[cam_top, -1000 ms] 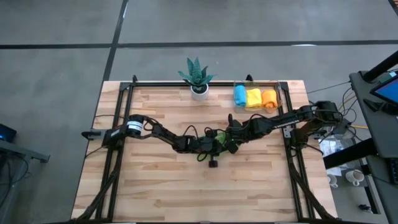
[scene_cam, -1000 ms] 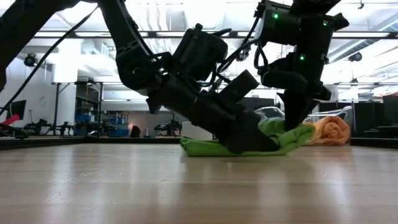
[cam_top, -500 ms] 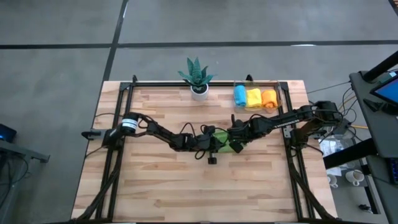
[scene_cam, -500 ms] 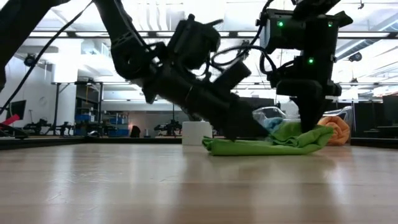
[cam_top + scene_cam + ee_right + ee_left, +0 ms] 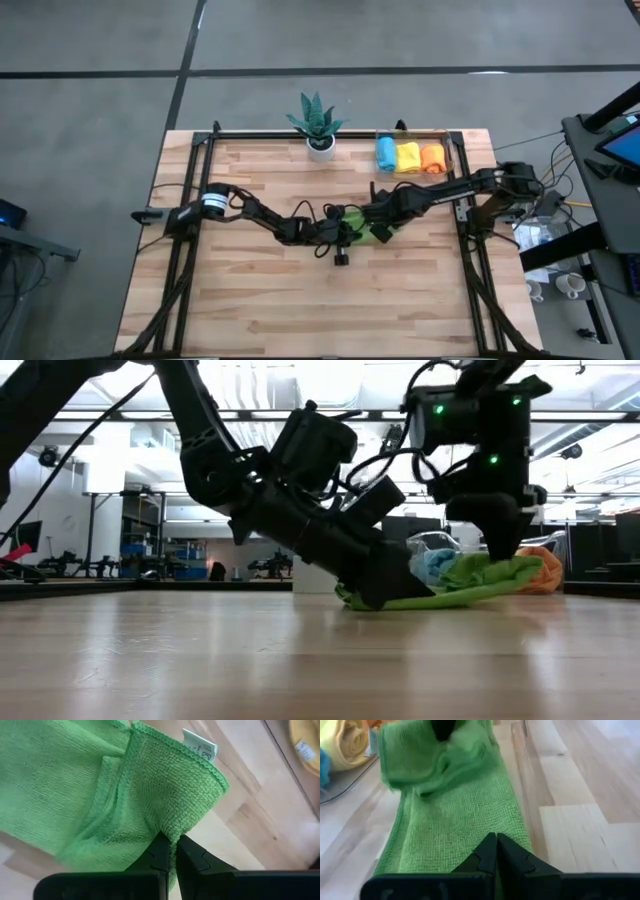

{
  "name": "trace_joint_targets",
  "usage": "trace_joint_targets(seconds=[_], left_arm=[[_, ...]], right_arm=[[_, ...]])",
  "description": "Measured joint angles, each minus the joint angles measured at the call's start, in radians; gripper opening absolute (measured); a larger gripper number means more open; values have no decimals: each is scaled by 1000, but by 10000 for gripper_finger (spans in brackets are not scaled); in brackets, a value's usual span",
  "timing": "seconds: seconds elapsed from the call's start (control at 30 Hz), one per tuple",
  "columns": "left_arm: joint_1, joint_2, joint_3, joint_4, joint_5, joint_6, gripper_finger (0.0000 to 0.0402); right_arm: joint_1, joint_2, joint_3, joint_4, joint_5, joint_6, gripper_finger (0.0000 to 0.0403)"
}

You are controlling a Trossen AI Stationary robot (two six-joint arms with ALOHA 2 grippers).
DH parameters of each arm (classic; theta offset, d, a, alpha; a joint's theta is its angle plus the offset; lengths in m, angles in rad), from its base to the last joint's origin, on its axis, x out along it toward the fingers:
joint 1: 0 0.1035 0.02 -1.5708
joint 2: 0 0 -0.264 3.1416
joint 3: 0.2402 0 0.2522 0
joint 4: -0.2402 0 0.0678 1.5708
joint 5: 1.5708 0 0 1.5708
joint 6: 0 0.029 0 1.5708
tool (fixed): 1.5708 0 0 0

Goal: Roll microfiber towels into tight, uniform cylinder then place into a basket
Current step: Roll the green microfiber cloth

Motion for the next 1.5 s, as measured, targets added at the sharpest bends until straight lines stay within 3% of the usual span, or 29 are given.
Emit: trace_joint_targets(seconds=[0.27, 0.63, 1.27, 1.5], left_arm=[[-1, 0, 5, -2, 13, -1, 0], [-1, 0, 5, 5, 18, 0, 0], [-3, -4, 7, 8, 17, -1, 0], [-3, -5, 7, 9, 17, 0, 0]], right_arm=[[-8, 137, 100, -42, -8, -70, 9], [-14, 195, 224, -33, -8, -122, 9], [3, 196, 187, 109, -43, -122, 9], [16, 196, 191, 128, -44, -128, 39]])
